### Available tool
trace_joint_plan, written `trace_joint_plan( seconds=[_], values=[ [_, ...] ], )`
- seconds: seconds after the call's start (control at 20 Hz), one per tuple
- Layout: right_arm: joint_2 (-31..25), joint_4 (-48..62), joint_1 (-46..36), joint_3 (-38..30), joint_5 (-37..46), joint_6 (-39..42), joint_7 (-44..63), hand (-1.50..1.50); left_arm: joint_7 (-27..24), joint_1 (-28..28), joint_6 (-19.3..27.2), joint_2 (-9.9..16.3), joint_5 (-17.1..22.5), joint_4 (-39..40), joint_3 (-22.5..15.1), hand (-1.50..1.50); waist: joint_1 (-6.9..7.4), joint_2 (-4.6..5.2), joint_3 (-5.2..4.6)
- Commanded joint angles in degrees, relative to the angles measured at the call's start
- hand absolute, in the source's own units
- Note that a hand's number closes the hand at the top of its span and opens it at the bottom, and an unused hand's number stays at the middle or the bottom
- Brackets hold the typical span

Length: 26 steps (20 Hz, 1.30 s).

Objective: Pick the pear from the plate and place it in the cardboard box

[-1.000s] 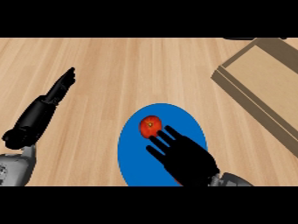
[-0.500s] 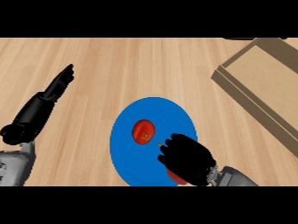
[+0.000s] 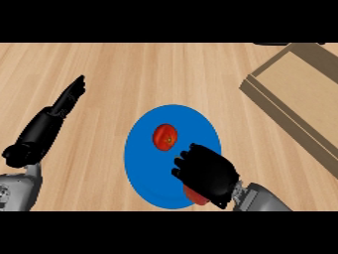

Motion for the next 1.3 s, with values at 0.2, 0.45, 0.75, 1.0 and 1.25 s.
trace_joint_plan(
  seconds=[0.2,0.45,0.75,1.0,1.25],
  values=[
    [11.36,12.95,-5.44,-23.72,-7.17,-3.4,15.26,1.5,0.55,-2.87,-0.46,0.23,0.22,0.4,0.51,0.0,0.4,0.73,0.06],
    [10.8,15.2,-15.15,-26.75,-3.79,-8.24,15.94,1.5,0.7,-0.71,-1.02,-0.43,-0.26,0.15,0.03,0.0,0.39,0.11,0.0],
    [12.51,6.74,-18.73,-31.01,-3.89,-6.11,23.27,1.5,-2.6,-2.85,-0.16,-0.95,-2.1,6.3,0.85,0.0,-0.4,0.11,-0.04],
    [11.36,0.88,-21.64,-43.21,-7.17,-6.28,32.03,1.5,-0.03,0.6,-0.71,-1.11,-0.28,-0.23,0.91,0.0,-0.21,-0.3,0.0],
    [6.75,2.47,-23.67,-51.64,-8.93,-8.33,34.18,1.5,2.26,-2.58,-1.72,-0.08,-0.19,0.3,1.78,0.0,-0.13,-0.01,0.02]
  ],
)
